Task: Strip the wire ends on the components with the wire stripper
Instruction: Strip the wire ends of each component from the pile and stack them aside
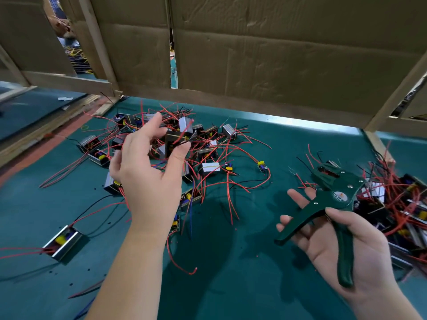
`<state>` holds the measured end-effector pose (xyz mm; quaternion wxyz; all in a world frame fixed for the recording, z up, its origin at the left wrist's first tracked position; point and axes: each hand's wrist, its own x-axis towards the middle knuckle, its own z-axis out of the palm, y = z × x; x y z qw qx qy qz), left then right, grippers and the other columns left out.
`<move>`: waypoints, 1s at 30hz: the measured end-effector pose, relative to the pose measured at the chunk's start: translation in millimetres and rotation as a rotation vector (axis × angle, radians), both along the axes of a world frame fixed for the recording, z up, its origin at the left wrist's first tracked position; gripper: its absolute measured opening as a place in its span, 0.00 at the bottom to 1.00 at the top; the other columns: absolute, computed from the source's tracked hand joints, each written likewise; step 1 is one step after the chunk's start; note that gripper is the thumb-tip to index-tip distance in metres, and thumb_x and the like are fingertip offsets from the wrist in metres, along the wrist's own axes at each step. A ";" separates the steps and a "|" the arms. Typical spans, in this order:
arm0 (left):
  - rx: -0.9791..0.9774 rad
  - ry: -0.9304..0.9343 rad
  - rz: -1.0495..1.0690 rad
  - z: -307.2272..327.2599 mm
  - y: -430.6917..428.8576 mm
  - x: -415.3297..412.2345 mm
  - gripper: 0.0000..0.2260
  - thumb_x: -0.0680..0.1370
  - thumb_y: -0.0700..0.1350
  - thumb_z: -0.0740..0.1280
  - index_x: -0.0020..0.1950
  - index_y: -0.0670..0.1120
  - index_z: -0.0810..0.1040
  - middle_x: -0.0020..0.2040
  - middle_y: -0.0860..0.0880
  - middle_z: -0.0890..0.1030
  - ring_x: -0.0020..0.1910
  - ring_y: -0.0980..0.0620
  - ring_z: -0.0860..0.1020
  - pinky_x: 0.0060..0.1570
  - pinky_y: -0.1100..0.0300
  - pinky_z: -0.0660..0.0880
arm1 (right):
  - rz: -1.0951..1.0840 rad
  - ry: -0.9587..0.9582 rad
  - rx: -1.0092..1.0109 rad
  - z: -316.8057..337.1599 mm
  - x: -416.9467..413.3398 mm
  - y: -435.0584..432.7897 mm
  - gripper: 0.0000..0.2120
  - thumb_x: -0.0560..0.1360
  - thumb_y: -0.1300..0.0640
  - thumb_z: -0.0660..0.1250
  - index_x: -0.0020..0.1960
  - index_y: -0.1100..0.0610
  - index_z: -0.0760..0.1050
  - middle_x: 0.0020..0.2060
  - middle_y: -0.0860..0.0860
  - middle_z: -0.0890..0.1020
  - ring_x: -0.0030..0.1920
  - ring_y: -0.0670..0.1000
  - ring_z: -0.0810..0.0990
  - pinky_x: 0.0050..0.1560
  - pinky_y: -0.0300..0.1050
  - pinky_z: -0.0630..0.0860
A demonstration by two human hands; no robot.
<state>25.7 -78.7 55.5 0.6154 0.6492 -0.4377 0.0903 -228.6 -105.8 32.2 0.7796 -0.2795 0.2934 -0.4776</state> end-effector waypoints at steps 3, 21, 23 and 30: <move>-0.029 0.162 -0.139 2.7 -0.9 -3.8 0.06 0.73 0.57 0.68 0.50 0.62 0.78 0.51 0.57 0.82 0.57 0.53 0.78 0.62 0.42 0.69 | 0.025 -0.002 -0.017 1.1 0.6 1.4 0.50 0.47 0.54 0.82 0.67 0.59 0.70 0.62 0.60 0.79 0.41 0.65 0.83 0.42 0.60 0.81; 0.381 0.544 -0.987 -4.6 -2.5 -38.0 0.07 0.74 0.47 0.66 0.45 0.45 0.80 0.33 0.49 0.83 0.38 0.54 0.82 0.44 0.64 0.77 | 0.262 0.160 -0.103 1.9 6.5 11.7 0.30 0.60 0.65 0.72 0.63 0.58 0.76 0.45 0.66 0.79 0.36 0.69 0.79 0.41 0.68 0.77; 0.375 0.578 -0.983 -4.5 -3.5 -41.0 0.08 0.73 0.48 0.67 0.43 0.44 0.80 0.31 0.49 0.82 0.38 0.53 0.81 0.44 0.63 0.77 | 0.259 0.182 -0.091 -0.3 6.0 11.6 0.27 0.61 0.65 0.70 0.61 0.60 0.77 0.44 0.66 0.79 0.36 0.69 0.79 0.40 0.67 0.77; 0.383 0.552 -0.988 -7.1 -4.0 -45.9 0.14 0.79 0.32 0.61 0.49 0.49 0.81 0.37 0.53 0.83 0.29 0.57 0.74 0.35 0.69 0.72 | 0.314 0.227 -0.065 3.1 4.9 15.3 0.32 0.51 0.55 0.83 0.51 0.64 0.78 0.44 0.70 0.79 0.36 0.69 0.79 0.40 0.65 0.77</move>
